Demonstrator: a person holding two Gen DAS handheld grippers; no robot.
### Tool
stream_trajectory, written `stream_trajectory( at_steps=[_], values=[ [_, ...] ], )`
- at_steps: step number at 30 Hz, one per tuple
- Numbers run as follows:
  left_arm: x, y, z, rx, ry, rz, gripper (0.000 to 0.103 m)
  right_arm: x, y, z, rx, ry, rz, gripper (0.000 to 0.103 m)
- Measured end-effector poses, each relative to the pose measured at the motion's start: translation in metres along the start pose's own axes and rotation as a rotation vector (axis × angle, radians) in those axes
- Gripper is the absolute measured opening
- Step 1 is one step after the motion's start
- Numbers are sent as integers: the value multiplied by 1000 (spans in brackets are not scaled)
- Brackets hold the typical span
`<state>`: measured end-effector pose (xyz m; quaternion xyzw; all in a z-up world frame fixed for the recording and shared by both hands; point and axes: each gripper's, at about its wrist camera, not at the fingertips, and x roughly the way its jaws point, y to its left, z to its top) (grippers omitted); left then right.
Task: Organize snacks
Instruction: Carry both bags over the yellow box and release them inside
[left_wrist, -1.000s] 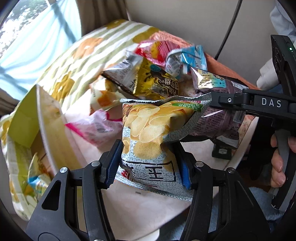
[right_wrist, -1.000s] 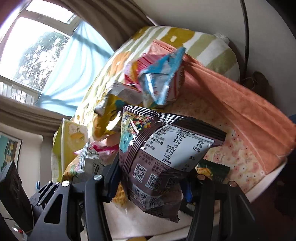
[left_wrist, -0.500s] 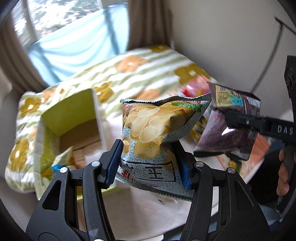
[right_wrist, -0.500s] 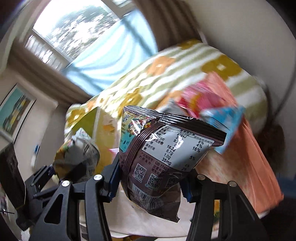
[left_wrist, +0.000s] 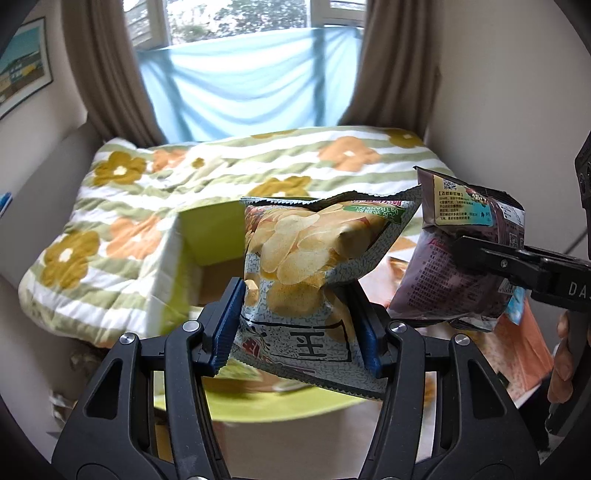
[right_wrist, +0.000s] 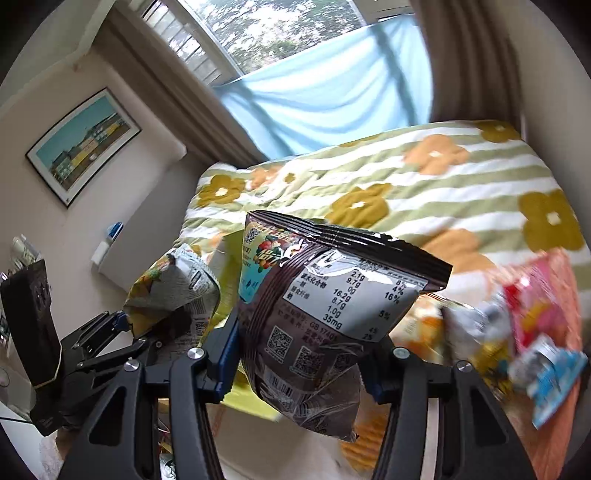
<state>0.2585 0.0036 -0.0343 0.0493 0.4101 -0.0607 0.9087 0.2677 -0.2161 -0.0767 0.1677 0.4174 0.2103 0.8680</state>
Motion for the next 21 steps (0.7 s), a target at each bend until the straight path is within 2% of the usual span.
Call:
stream_trajectory(
  at_steps=[7, 10, 16, 21],
  values=[
    [54, 67, 25, -17, 57, -14, 51, 65, 43, 23, -29, 35, -16, 50],
    [83, 89, 33, -23, 94, -47, 51, 94, 53, 30, -27, 56, -49, 50],
    [143, 109, 39, -19, 179, -109, 51, 133, 56, 38, -33, 95, -130, 50],
    [184, 114, 38, -30, 237, -126, 51, 150, 46, 39, -28, 129, -180, 50]
  ],
)
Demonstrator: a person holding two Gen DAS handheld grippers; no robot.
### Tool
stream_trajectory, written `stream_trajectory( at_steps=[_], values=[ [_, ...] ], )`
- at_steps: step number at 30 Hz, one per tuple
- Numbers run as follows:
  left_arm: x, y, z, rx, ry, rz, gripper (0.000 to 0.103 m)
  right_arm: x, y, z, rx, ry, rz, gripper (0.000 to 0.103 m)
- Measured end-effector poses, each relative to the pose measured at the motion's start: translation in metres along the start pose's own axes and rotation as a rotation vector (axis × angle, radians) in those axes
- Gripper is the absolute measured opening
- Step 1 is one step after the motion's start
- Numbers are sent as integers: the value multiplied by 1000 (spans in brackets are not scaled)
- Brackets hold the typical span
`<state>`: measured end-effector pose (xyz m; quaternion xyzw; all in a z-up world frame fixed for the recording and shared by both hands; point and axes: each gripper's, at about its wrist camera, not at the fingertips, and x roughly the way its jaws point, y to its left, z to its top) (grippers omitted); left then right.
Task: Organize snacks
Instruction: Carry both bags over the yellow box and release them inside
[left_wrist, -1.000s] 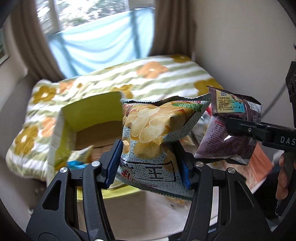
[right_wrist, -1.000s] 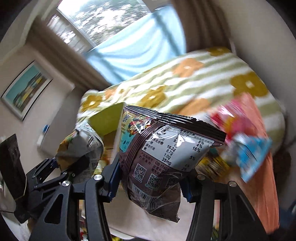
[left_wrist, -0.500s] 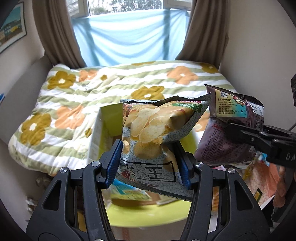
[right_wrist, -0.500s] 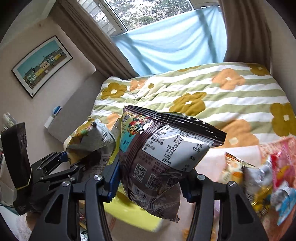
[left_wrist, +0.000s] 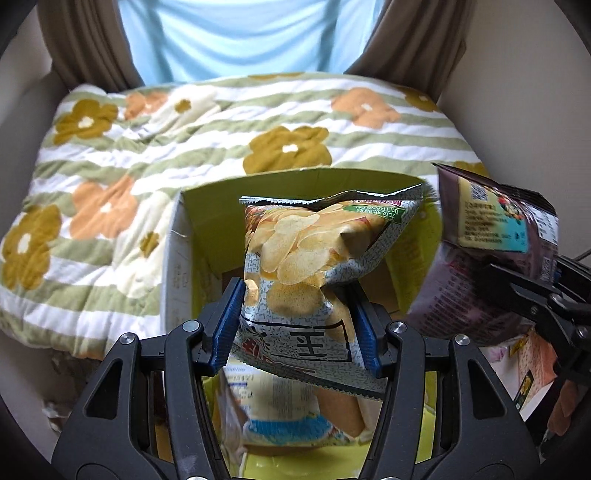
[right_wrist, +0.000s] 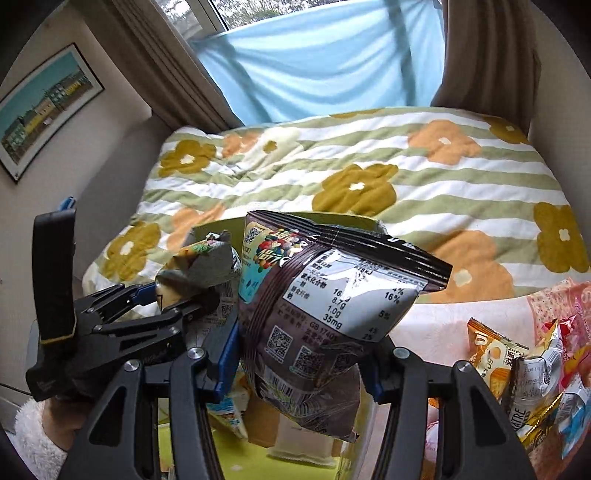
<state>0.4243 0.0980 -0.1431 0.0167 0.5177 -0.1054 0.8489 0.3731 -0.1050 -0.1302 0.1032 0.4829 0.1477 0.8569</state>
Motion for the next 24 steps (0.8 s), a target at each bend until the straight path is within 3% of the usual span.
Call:
stream_trajectory(
  at_steps=[5, 7, 9, 10, 11, 15, 24],
  values=[
    [23, 7, 4, -36, 46, -2, 52, 16, -10, 4, -13, 31, -4, 50],
    [29, 8, 6, -57, 55, 6, 58, 22, -12, 6, -13, 44, 2, 50],
    [30, 8, 7, -65, 46, 19, 81, 25, -15, 6, -16, 64, 15, 50],
    [28, 7, 6, -62, 31, 30, 98, 26, -17, 7, -16, 70, 23, 50],
    [25, 6, 6, -56, 11, 39, 102, 27, -18, 7, -17, 72, 29, 50],
    [15, 1, 5, -32, -24, 91, 102, 27, -16, 7, -28, 86, 40, 50],
    [-8, 7, -10, -78, -17, 104, 102, 27, -1, 7, -94, 91, 29, 50]
  ],
)
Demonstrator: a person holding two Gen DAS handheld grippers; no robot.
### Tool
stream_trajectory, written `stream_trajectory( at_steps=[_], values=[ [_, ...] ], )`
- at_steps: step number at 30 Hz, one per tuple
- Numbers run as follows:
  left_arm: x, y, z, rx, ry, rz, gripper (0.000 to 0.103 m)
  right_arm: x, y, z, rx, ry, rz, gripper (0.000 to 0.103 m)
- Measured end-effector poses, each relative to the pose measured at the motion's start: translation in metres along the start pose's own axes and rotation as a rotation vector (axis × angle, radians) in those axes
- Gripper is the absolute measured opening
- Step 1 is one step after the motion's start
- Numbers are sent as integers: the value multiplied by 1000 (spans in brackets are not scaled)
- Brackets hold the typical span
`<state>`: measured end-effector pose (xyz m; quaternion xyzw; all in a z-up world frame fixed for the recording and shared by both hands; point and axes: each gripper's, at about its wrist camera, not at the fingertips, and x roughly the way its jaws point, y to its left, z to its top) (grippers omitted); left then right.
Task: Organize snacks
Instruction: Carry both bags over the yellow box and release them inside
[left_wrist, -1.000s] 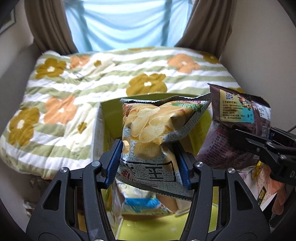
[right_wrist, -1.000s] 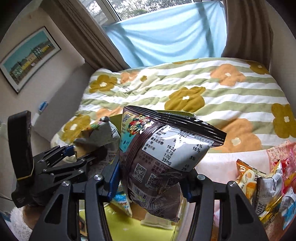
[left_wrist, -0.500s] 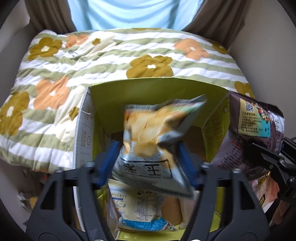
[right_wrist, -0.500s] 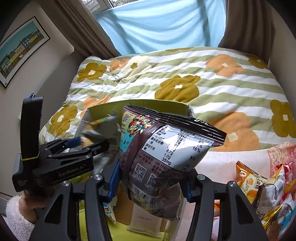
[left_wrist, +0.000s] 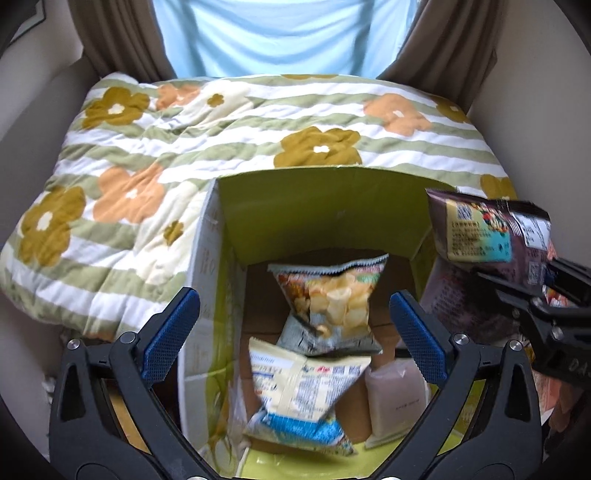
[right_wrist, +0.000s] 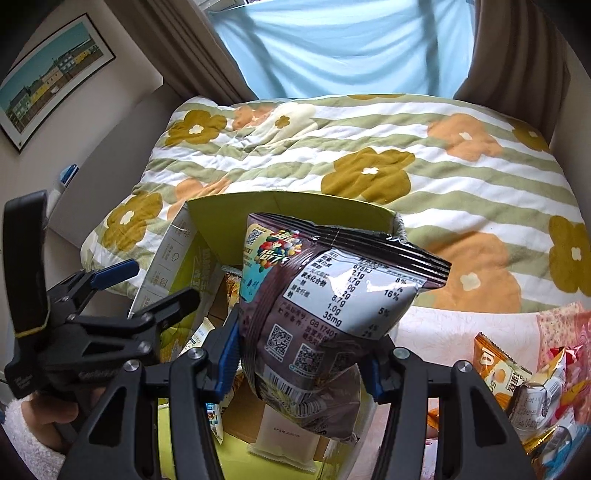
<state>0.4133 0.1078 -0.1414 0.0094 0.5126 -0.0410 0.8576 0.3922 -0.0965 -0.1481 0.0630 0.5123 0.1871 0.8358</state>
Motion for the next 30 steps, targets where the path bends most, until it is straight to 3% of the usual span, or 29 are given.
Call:
stream_trajectory(
  at_steps=[5, 8, 9, 12, 13, 23, 30],
  values=[
    [-11, 7, -14, -38, 7, 9, 102, 10, 8, 4, -23, 14, 19, 50],
    [-18, 10, -21, -72, 5, -9, 102, 15, 14, 6, -64, 8, -14, 51],
    [-21, 10, -24, -76, 1, -4, 102, 16, 15, 6, -74, 8, -17, 57],
    [-30, 14, -28, -78, -8, 9, 102, 16, 16, 4, -87, -16, -62, 93],
    [-33, 15, -28, -80, -10, 10, 102, 13, 16, 2, -92, -29, -66, 99],
    [-67, 17, -49, -82, -45, 12, 102, -24, 24, -23, -89, -72, -57, 100],
    [-97, 17, -69, -64, -66, -38, 102, -71, 24, -51, -45, -149, -96, 100]
  ],
)
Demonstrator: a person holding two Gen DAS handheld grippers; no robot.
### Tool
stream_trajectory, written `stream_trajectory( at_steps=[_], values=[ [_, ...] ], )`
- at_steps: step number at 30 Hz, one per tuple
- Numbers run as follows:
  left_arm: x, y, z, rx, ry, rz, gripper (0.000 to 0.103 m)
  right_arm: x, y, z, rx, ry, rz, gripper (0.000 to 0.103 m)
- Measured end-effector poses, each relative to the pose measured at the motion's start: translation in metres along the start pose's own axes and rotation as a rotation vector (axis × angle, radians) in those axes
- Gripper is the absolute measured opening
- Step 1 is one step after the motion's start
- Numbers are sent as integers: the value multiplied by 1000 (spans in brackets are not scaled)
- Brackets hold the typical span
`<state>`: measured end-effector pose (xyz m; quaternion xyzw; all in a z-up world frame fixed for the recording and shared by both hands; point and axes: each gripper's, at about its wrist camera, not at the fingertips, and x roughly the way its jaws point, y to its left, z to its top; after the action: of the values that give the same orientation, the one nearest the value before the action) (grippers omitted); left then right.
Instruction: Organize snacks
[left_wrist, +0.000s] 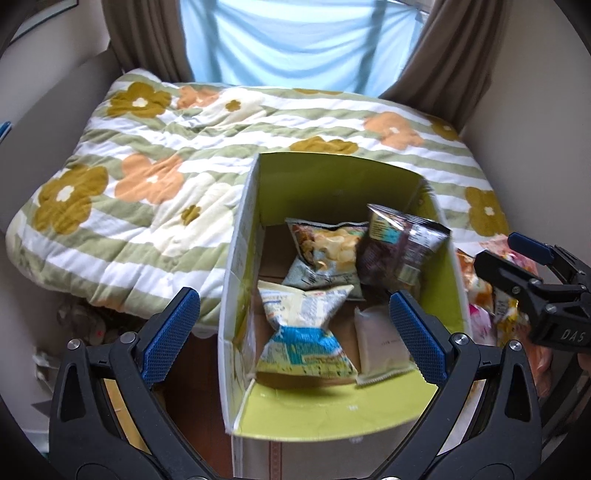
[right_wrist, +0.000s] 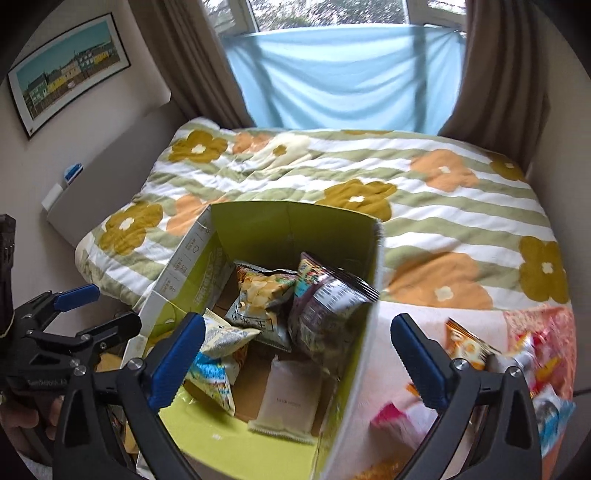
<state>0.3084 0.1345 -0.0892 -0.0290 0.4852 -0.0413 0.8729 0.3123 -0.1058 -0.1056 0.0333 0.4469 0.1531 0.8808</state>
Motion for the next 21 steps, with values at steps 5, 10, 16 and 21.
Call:
stream_trajectory(
  at_steps=[5, 10, 16, 21],
  values=[
    [-13, -8, -11, 38, -12, -31, 102, -40, -8, -16, 30, -49, -56, 100],
    [-27, -30, -23, 62, -25, -83, 102, -75, -30, -33, 72, -76, -84, 100],
    [-37, -80, -42, 109, -31, -113, 102, -113, -70, -61, 118, -101, -124, 100],
    [-43, -131, -57, 135, -40, -143, 102, -142, -110, -85, 131, -97, -174, 100]
  ],
)
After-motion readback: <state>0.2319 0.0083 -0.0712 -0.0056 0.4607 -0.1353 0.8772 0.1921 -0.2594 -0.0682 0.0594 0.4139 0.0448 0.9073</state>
